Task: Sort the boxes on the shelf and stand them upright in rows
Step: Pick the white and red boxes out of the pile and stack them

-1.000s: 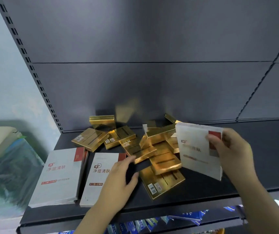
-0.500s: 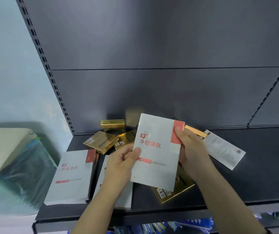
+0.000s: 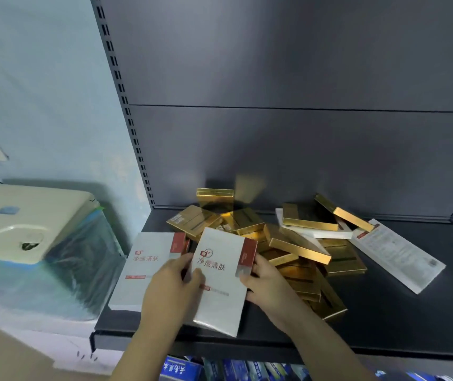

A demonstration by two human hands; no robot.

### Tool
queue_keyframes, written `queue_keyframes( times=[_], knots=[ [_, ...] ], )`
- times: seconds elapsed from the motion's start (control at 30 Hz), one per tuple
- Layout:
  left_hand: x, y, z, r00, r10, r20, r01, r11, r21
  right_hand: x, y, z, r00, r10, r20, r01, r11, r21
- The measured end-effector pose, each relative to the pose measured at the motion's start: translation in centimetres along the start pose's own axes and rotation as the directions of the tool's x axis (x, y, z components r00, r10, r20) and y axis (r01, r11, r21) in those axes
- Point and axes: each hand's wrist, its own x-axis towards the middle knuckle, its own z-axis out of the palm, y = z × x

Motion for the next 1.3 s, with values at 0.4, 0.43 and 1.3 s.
queue_keyframes(
  times=[0.4, 0.43, 1.3],
  knots=[
    [-0.3, -2.0, 3.0, 0.968, 0.251, -0.018, -0.216, 0.866, 0.451, -1.8, -1.6, -1.6, 0.963, -0.267, -0.026, 0.244, 0.912, -0.329],
    [-0.3, -2.1, 3.2, 0.966, 0.257, -0.028, -0.217, 0.864, 0.454, -2.3, -2.4, -3.2, 0.944, -0.325, -0.055, 0.285, 0.889, -0.358],
    [0.0, -1.9, 3.4, 0.978, 0.198, -0.060, -0.163, 0.915, 0.369, -2.7, 2.1, -28.2, 0.819, 0.170, -0.547, -0.221, 0.975, -0.029]
  ],
)
